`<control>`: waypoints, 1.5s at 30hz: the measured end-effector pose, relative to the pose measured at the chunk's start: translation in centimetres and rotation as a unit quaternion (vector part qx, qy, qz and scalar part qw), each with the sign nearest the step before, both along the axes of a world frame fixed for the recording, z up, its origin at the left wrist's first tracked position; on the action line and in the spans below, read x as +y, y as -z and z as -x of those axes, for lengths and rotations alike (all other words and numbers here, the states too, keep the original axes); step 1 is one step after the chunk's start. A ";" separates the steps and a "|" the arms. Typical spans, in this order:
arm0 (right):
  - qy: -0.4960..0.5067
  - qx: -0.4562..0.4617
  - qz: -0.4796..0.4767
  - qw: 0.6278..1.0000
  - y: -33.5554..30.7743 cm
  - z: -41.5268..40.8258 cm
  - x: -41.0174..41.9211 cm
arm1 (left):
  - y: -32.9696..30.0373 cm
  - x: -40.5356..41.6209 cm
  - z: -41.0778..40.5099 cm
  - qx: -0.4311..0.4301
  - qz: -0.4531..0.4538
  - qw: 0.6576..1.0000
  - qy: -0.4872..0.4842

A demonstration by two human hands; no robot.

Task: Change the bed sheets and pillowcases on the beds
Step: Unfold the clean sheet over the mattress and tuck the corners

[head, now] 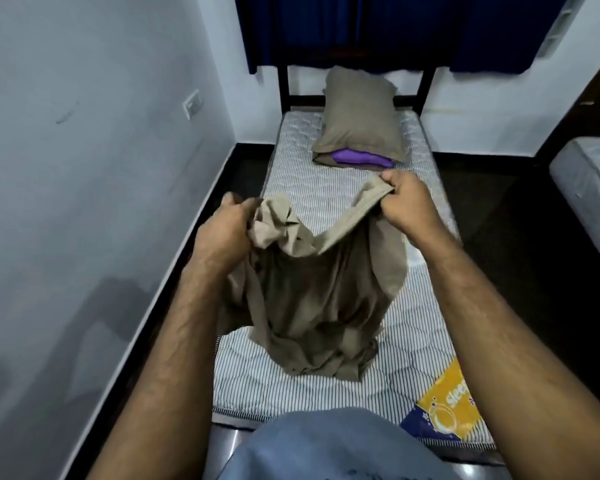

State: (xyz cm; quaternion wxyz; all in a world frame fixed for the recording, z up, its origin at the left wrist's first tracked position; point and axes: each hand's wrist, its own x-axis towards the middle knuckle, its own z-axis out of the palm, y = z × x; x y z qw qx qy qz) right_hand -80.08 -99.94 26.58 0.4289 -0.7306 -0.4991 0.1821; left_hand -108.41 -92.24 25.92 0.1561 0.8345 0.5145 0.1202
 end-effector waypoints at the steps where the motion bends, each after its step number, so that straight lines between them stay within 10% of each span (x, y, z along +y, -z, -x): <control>1: -0.023 0.088 -0.031 0.995 0.1 0.9 0.1 | 0.3 -0.1 0.0 -0.030 -0.024 0.999 -0.016; 4: -0.179 0.204 -0.010 0.962 0.8 3.7 -0.2 | 0.8 -0.9 -1.1 -0.193 -0.027 0.980 -0.026; 7: -0.301 0.041 0.085 0.949 2.9 5.4 0.5 | 0.2 -2.1 -3.2 -0.319 0.043 0.946 0.039; 16: -0.158 -0.146 -0.064 0.974 -0.6 6.7 3.0 | -0.7 -2.2 -3.8 -0.454 -0.008 0.891 0.013; 21: -0.322 -0.241 0.097 0.910 -4.0 6.3 3.4 | -2.5 -1.6 -3.6 -0.502 -0.090 0.860 0.001; 24: -0.275 -0.240 0.091 0.927 -4.9 5.0 3.4 | -4.1 -2.2 -3.2 -0.435 -0.069 0.898 -0.002; 27: -0.106 -0.198 -0.052 0.973 -5.7 4.3 3.8 | -4.5 -2.0 -2.4 -0.165 -0.001 0.986 -0.011; 30: 0.063 -0.083 -0.164 0.981 -7.0 4.5 4.2 | -2.6 -1.4 -2.8 0.062 -0.005 0.997 -0.037; 35: 0.163 0.103 -0.255 0.948 -8.6 4.5 4.4 | -0.5 0.4 -1.4 -0.018 0.065 0.995 -0.079; 40: 0.040 -0.185 0.018 0.982 -7.9 3.7 3.9 | -2.3 0.3 -0.4 -0.343 0.049 0.937 -0.050; 42: -0.031 -0.296 0.182 0.937 -7.7 4.7 3.6 | -4.0 0.4 -0.7 -0.290 0.006 0.957 0.002; 45: -0.238 -0.268 0.187 0.915 -7.1 7.1 3.3 | -6.9 -0.4 -1.7 -0.223 -0.056 0.972 0.044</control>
